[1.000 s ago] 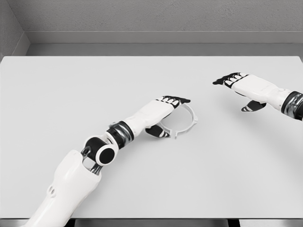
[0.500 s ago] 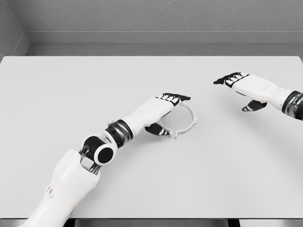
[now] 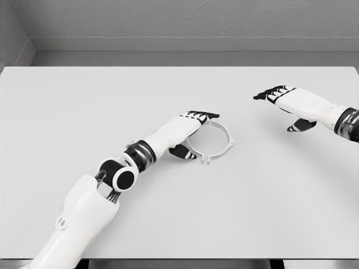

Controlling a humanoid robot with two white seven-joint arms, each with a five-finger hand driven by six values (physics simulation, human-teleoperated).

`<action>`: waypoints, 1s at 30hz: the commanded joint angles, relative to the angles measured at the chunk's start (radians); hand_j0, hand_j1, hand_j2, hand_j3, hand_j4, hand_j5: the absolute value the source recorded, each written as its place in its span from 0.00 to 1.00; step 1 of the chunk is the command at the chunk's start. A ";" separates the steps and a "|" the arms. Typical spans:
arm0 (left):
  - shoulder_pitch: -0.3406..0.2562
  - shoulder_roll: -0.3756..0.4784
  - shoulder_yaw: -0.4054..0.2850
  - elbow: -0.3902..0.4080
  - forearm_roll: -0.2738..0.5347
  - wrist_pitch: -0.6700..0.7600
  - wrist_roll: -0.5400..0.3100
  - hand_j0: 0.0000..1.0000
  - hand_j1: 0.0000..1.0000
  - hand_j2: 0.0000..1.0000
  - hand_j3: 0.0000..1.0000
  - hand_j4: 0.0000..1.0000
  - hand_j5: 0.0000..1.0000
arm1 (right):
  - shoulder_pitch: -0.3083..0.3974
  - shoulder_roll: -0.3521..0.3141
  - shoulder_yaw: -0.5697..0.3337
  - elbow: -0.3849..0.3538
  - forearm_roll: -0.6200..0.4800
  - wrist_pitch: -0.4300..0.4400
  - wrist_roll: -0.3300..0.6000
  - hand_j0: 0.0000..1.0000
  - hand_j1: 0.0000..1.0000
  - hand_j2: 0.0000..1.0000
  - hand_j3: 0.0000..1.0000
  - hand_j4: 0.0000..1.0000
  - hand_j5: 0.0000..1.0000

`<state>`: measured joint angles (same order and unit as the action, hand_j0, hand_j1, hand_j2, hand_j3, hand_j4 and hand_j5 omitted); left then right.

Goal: Assemble PVC drainage pipe clamps

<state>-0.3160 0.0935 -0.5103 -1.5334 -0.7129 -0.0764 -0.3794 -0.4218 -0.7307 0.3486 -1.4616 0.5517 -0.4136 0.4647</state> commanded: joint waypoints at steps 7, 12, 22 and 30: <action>0.000 -0.021 -0.005 0.001 -0.003 -0.002 0.001 1.00 1.00 1.00 1.00 1.00 1.00 | 0.000 -0.001 0.000 -0.003 -0.006 0.001 0.003 1.00 1.00 1.00 1.00 1.00 1.00; 0.002 -0.028 -0.007 -0.001 -0.003 -0.002 0.001 1.00 1.00 1.00 1.00 1.00 1.00 | 0.002 -0.001 0.000 -0.006 -0.006 0.001 0.003 1.00 1.00 1.00 1.00 1.00 1.00; 0.006 -0.028 -0.017 -0.008 -0.002 -0.003 0.001 1.00 1.00 1.00 1.00 1.00 1.00 | 0.002 -0.001 0.000 -0.008 -0.006 0.001 0.002 1.00 1.00 1.00 1.00 1.00 1.00; 0.014 -0.015 0.007 -0.028 0.007 0.000 0.001 1.00 1.00 1.00 1.00 1.00 1.00 | 0.002 -0.001 0.001 -0.009 -0.006 0.001 0.000 1.00 1.00 1.00 1.00 1.00 1.00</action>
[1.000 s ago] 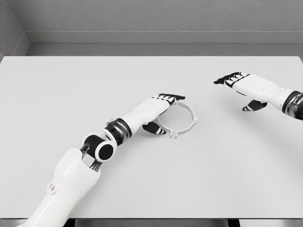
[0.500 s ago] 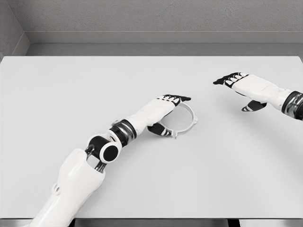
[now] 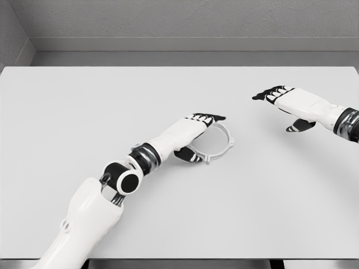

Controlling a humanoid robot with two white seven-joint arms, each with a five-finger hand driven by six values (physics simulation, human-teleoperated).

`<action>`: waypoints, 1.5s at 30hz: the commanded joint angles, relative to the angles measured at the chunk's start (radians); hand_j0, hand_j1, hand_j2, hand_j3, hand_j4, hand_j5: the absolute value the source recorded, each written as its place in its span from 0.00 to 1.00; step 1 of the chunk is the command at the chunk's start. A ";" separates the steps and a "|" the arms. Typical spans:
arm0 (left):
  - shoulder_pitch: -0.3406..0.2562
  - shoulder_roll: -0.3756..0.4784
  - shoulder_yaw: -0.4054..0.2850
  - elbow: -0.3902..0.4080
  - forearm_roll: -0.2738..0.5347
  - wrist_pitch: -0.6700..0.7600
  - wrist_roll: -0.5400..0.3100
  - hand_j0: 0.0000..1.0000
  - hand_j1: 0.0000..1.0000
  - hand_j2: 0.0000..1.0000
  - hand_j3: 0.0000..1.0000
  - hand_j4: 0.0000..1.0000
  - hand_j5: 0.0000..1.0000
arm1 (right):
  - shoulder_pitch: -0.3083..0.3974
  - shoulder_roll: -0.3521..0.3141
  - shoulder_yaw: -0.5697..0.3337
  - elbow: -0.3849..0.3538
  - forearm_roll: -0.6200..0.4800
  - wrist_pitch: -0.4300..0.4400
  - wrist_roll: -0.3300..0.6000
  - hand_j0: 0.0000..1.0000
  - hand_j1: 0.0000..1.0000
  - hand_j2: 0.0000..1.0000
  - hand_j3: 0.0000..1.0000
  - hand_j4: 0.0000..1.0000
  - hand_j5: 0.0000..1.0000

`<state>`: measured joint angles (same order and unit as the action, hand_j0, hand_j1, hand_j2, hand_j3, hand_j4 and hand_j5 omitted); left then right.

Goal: Assemble PVC drainage pipe clamps

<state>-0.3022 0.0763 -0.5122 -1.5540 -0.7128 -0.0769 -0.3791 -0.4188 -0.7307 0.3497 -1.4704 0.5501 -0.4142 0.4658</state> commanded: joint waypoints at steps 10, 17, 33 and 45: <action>-0.018 0.042 0.142 0.012 0.006 0.003 0.000 1.00 1.00 1.00 1.00 1.00 1.00 | -0.002 -0.001 -0.001 -0.007 -0.006 0.000 -0.001 1.00 1.00 1.00 1.00 1.00 1.00; -0.083 0.036 0.135 0.127 0.006 0.000 0.000 1.00 1.00 1.00 1.00 1.00 1.00 | 0.000 -0.001 -0.001 -0.034 -0.006 0.000 0.002 1.00 1.00 1.00 1.00 1.00 1.00; -0.107 -0.029 0.119 0.172 0.001 -0.001 0.000 1.00 1.00 1.00 1.00 1.00 1.00 | 0.009 -0.003 0.006 -0.070 -0.004 -0.003 -0.003 1.00 1.00 1.00 1.00 1.00 1.00; -0.107 -0.021 0.129 0.164 0.006 0.002 0.000 1.00 1.00 1.00 1.00 1.00 1.00 | 0.009 -0.009 0.006 -0.073 -0.006 -0.005 -0.004 1.00 1.00 1.00 1.00 1.00 1.00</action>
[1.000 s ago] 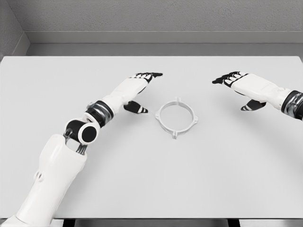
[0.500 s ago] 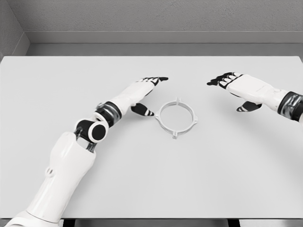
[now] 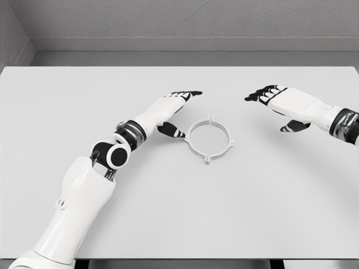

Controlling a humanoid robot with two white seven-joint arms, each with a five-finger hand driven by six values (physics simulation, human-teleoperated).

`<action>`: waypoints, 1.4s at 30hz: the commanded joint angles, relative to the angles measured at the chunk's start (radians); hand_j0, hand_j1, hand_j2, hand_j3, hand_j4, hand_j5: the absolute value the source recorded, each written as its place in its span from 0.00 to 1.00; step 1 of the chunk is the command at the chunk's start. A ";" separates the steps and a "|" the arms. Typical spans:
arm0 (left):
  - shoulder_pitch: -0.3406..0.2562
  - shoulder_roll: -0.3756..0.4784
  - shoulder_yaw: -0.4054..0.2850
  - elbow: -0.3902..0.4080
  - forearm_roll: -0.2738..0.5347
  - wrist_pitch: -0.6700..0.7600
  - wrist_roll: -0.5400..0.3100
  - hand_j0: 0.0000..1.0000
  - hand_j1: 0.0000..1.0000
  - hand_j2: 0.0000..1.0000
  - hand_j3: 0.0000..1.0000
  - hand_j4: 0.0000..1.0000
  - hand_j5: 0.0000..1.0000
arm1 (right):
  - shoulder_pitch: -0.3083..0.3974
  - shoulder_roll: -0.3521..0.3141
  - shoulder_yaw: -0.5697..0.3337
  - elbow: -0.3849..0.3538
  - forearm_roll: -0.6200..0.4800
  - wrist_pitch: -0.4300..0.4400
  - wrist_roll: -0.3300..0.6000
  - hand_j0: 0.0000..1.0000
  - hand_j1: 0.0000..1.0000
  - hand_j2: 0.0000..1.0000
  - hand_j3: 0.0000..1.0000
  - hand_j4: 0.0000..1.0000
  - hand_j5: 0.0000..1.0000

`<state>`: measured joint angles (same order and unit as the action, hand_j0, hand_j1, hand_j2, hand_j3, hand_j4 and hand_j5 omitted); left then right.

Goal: Assemble PVC drainage pipe clamps

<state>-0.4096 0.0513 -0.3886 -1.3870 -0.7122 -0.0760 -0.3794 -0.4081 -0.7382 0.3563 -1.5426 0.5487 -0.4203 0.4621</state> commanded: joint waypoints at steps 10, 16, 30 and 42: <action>-0.018 0.004 0.005 0.046 0.005 0.002 0.001 1.00 1.00 1.00 1.00 1.00 1.00 | 0.000 -0.001 0.000 -0.001 -0.006 0.000 -0.002 1.00 1.00 1.00 1.00 1.00 1.00; -0.018 -0.004 -0.004 0.051 0.004 0.001 0.002 1.00 1.00 1.00 1.00 1.00 1.00 | -0.002 0.000 0.001 -0.001 -0.006 0.001 0.001 1.00 1.00 1.00 1.00 1.00 1.00; -0.017 -0.013 0.010 0.037 0.008 0.001 0.002 1.00 1.00 1.00 1.00 1.00 1.00 | 0.000 0.000 0.001 -0.002 -0.006 0.000 0.000 1.00 1.00 1.00 1.00 1.00 1.00; 0.072 0.660 0.212 0.017 0.461 -0.535 -0.001 1.00 1.00 1.00 1.00 1.00 1.00 | -0.005 -0.004 0.018 -0.046 -0.003 -0.002 0.004 1.00 1.00 1.00 1.00 1.00 1.00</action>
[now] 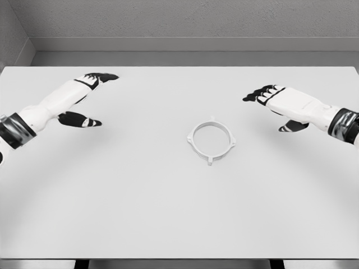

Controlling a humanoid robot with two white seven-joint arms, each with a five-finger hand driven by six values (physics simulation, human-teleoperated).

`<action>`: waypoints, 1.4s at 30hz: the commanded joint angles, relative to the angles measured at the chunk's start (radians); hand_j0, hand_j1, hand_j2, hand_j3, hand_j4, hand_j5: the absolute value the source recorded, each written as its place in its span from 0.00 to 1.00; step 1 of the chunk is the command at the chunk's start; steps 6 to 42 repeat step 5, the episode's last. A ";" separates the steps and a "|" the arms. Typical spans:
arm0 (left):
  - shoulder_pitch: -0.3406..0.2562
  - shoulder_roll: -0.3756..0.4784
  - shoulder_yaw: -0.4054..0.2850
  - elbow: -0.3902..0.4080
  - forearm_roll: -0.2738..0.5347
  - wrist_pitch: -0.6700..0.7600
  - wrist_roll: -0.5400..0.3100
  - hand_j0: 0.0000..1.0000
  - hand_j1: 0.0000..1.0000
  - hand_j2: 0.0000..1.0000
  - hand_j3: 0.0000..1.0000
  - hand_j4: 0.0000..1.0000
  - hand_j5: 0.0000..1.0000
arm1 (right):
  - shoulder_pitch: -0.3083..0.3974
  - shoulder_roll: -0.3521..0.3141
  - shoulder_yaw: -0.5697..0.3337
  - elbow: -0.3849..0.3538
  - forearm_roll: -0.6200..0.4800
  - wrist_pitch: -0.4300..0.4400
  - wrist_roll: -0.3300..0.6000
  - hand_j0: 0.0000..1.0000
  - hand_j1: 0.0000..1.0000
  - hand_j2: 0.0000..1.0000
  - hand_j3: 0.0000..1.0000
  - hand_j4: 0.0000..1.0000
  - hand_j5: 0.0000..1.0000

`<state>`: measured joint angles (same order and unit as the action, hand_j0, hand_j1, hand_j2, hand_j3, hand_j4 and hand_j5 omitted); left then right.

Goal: Assemble PVC drainage pipe clamps

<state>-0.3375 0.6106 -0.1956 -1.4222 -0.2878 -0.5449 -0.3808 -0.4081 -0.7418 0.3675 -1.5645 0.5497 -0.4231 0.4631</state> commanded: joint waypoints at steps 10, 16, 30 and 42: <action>0.000 0.141 0.022 0.137 -0.005 -0.066 0.000 1.00 1.00 1.00 1.00 1.00 1.00 | -0.005 -0.054 0.004 -0.049 -0.004 0.003 -0.001 1.00 1.00 1.00 1.00 1.00 1.00; 0.000 0.141 0.022 0.137 -0.005 -0.066 0.000 1.00 1.00 1.00 1.00 1.00 1.00 | -0.005 -0.054 0.004 -0.049 -0.004 0.003 -0.001 1.00 1.00 1.00 1.00 1.00 1.00; 0.000 0.141 0.022 0.137 -0.005 -0.066 0.000 1.00 1.00 1.00 1.00 1.00 1.00 | -0.005 -0.054 0.004 -0.049 -0.004 0.003 -0.001 1.00 1.00 1.00 1.00 1.00 1.00; 0.000 0.141 0.022 0.137 -0.005 -0.066 0.000 1.00 1.00 1.00 1.00 1.00 1.00 | -0.005 -0.054 0.004 -0.049 -0.004 0.003 -0.001 1.00 1.00 1.00 1.00 1.00 1.00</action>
